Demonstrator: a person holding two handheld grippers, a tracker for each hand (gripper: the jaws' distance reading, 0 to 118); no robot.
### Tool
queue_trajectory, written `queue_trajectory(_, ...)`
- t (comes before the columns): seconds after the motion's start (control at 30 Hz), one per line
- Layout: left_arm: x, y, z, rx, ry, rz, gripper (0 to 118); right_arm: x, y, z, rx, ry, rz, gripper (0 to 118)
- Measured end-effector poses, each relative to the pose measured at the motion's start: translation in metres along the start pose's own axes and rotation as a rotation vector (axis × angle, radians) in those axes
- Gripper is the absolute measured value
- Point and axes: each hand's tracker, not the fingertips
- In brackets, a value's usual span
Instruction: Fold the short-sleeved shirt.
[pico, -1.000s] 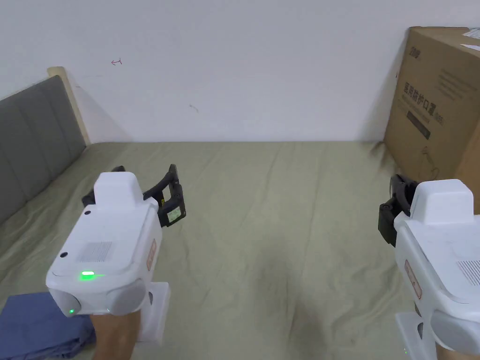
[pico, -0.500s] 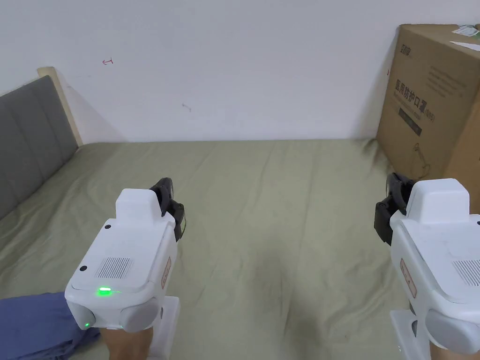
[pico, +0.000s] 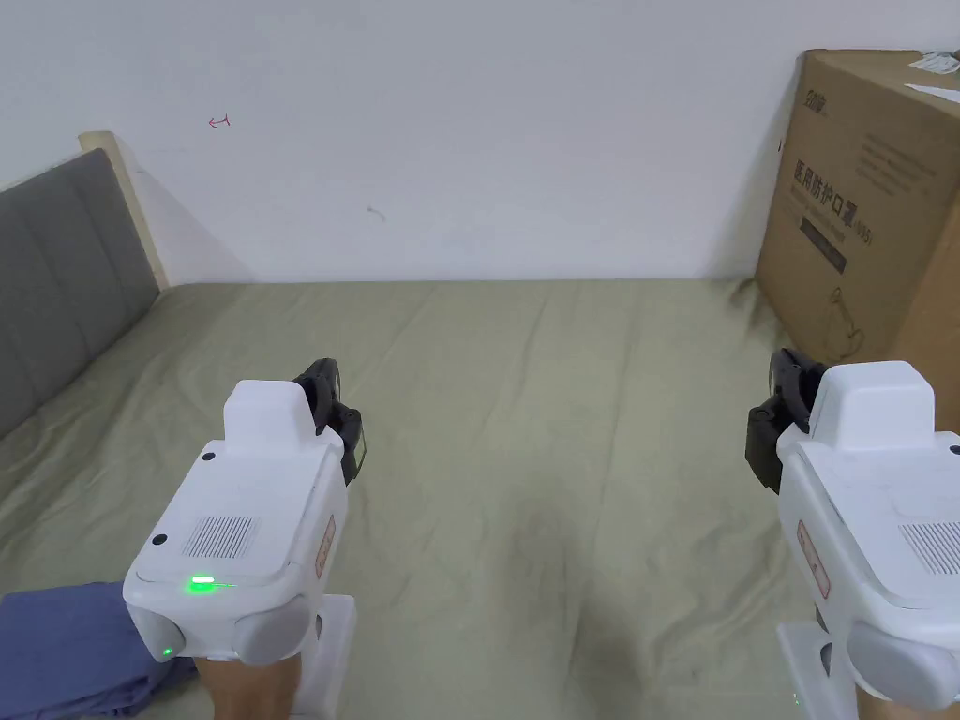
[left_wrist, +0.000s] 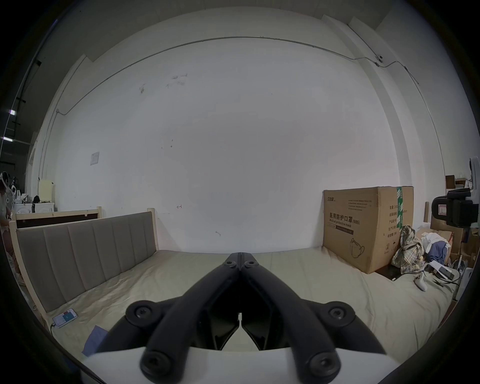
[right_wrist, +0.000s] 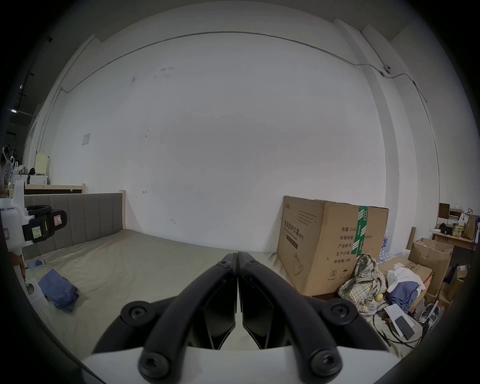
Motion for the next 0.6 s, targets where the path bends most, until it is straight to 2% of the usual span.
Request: queue_trajectory(0.6,-0.0046,0.0008,0.0014,0.002,0.004,-0.003,0,-0.0020,0.0013,0.0016,0.000,0.002,0.002,0)
